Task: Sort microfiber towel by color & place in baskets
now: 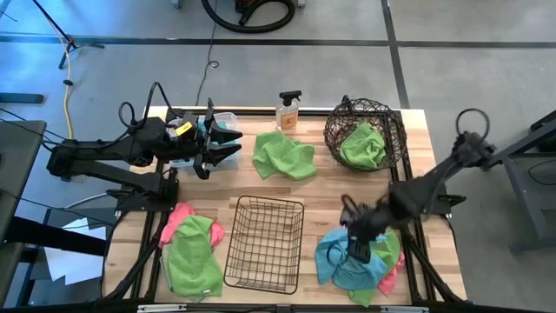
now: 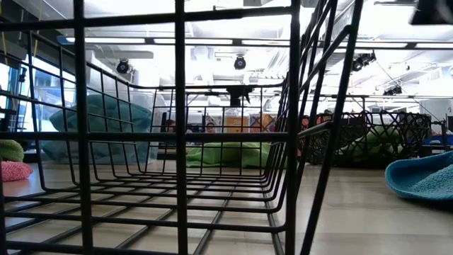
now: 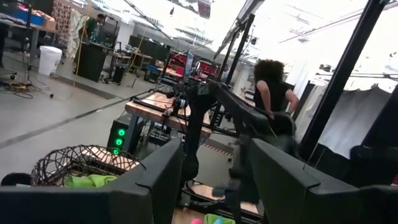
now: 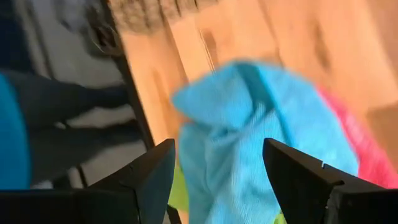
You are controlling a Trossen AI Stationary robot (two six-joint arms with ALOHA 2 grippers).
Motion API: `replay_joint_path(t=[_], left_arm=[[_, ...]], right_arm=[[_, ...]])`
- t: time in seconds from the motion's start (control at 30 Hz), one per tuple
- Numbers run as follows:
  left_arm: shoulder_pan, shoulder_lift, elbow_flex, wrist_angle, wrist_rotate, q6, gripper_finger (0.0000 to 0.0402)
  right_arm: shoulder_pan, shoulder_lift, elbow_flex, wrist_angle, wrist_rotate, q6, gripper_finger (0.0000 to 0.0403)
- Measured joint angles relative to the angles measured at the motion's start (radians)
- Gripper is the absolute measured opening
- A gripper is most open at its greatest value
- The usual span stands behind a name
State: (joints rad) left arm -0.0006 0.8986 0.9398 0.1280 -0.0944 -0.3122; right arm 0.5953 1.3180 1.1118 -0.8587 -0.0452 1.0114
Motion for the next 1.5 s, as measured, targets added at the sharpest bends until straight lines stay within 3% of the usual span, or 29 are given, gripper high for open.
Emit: replay_joint_path(t=[0.17, 0.4, 0.5, 0.73, 0.87, 1.1, 1.27, 1.5], left_arm=[[0.000, 0.000, 0.000, 0.000, 0.000, 0.000, 0.0177], [0.000, 0.000, 0.000, 0.000, 0.000, 0.000, 0.0177], [0.000, 0.000, 0.000, 0.000, 0.000, 0.000, 0.0177], [0.000, 0.000, 0.000, -0.001, 0.000, 0.000, 0.0177], [0.000, 0.000, 0.000, -0.002, 0.000, 0.000, 0.0177], [0.000, 0.000, 0.000, -0.003, 0.000, 0.000, 0.0177], [0.000, 0.000, 0.000, -0.003, 0.001, 0.001, 0.0177], [0.000, 0.000, 0.000, -0.004, 0.001, 0.001, 0.0177]], right_arm=[[0.077, 0.145, 0.000, -0.020, -0.005, 0.072, 0.0240], [0.093, 0.293, 0.000, -0.085, -0.042, 0.113, 0.0240], [0.100, 0.328, 0.000, -0.057, -0.085, 0.089, 0.0240], [0.115, 0.344, 0.000, -0.061, -0.069, 0.105, 0.0236], [0.114, 0.346, 0.000, -0.087, -0.036, 0.113, 0.0191], [0.114, 0.345, 0.000, -0.083, -0.074, 0.079, 0.0017], [0.114, 0.293, 0.028, -0.119, -0.066, 0.076, 0.0008], [0.112, 0.144, 0.225, -0.380, 0.153, 0.045, 0.0003]])
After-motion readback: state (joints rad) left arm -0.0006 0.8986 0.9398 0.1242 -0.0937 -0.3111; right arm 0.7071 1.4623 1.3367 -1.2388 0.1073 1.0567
